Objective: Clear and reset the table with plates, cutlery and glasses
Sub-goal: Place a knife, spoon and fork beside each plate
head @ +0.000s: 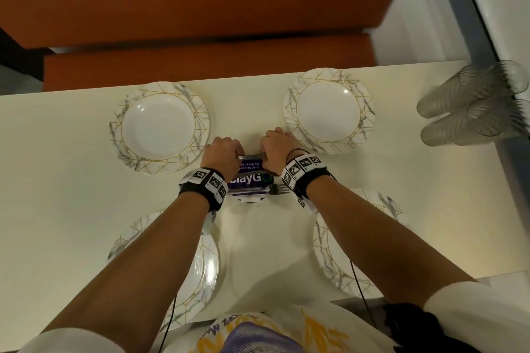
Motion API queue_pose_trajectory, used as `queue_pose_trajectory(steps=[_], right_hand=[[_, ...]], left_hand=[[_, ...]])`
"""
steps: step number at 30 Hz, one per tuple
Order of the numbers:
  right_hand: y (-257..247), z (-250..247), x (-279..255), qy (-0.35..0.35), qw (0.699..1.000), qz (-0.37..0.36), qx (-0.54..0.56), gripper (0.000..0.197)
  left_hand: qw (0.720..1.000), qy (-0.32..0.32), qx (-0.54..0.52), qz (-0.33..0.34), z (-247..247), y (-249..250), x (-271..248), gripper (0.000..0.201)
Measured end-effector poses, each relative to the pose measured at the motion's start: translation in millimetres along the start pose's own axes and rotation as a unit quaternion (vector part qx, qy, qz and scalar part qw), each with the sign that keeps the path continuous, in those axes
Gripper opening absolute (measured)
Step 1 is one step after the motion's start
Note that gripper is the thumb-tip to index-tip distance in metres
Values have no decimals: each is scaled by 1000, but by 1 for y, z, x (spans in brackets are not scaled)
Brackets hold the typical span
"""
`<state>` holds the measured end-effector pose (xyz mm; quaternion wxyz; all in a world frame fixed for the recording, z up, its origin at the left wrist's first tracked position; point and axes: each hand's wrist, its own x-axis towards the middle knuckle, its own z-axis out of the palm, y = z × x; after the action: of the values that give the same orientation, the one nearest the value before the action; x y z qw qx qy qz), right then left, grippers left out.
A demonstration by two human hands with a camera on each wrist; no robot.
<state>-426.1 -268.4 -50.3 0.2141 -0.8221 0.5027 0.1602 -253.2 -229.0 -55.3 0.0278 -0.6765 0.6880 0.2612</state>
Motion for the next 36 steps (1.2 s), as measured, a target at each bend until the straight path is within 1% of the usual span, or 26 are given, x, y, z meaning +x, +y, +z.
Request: queue_pose_trajectory(steps=[5,9,12,15,17,19,21,22,23,25,27,29,30,32,34,36], right_hand=[[-3,-1,0,-12,1000,-3,-3,29],[-1,2,-2,-2,999,-9,-36,31],[3,1,-1,11,1000,-11,-27,25],[4,-13,-1,54,998,-7,-13,18],[4,-31,0,101,995,-6,-19,18],[2,-48,2,154,988,4,-7,27],[-1,-61,3,210,977,29,34,41],[-3,-66,2,243,967,48,65,44],[-8,-68,1,273,954,69,102,44],[-19,-66,-4,312,923,106,197,42],[-36,-56,-11,301,898,131,292,40],[-54,-41,-18,253,886,133,366,33],[-63,-34,-22,226,882,128,393,29],[-79,-22,-31,188,884,107,413,25],[-92,-12,-39,182,889,86,410,22],[-103,-5,-50,180,887,88,415,18]], left_hand=[[1000,-14,10,-3,1,-2,2,20],[1000,-3,-11,-3,1,-1,-1,19],[999,-5,-34,-4,1,-1,-4,16],[996,5,-90,-22,-3,-3,-7,15],[986,34,-158,-41,-9,-4,-10,12],[969,65,-228,-64,-16,-7,-14,9],[950,82,-285,-95,-23,-10,-20,10],[937,86,-319,-112,-25,-13,-23,9],[917,87,-366,-130,-27,-15,-27,7],[861,83,-474,-167,-28,-17,-37,5],[804,78,-557,-190,-27,-17,-49,14],[764,70,-610,-197,-25,-17,-62,23],[749,65,-630,-195,-25,-17,-70,24],[732,58,-651,-190,-24,-17,-84,23],[732,51,-654,-183,-20,-19,-99,22],[732,46,-657,-175,-13,-22,-114,22]])
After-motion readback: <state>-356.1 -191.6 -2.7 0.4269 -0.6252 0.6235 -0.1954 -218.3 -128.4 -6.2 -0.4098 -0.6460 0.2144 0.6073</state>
